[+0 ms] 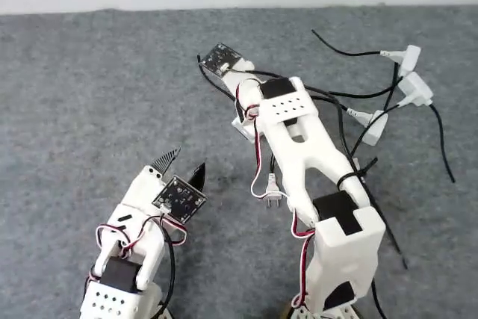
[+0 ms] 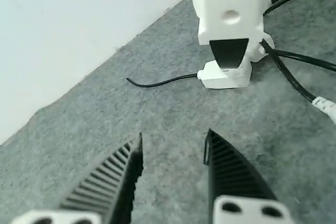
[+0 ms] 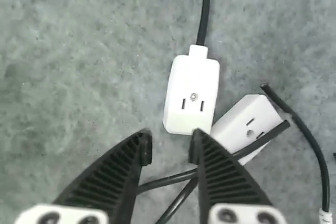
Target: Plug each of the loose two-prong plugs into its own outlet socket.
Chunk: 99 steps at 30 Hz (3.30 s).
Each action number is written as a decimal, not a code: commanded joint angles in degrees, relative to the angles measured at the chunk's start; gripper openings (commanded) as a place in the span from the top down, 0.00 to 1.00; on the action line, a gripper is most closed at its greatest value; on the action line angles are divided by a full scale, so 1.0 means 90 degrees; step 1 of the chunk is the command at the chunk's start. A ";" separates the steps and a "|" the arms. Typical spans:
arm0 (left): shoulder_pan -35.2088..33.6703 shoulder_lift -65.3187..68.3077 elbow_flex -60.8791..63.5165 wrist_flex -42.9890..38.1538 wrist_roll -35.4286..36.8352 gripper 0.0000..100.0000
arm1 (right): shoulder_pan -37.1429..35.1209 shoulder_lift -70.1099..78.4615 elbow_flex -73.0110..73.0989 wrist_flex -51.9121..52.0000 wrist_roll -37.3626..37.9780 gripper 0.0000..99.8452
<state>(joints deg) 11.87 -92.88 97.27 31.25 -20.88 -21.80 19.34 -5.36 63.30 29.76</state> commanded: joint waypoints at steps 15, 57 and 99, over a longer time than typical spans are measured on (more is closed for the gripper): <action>0.0059 -0.0088 -0.0054 0.0039 -0.0059 0.82 | 0.0083 0.0825 -0.0469 -0.0542 0.1514 0.82; 0.0068 -0.0088 -0.0054 0.0039 -0.0059 0.82 | -0.0073 0.1187 -0.0479 -0.0689 0.0576 0.68; -0.2676 -0.0137 -0.0259 -0.1006 0.2090 0.83 | -0.2144 -0.1236 0.2081 0.1031 0.0186 0.99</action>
<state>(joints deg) -11.78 -92.97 97.27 23.69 -2.86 -40.62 16.88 5.01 77.27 33.10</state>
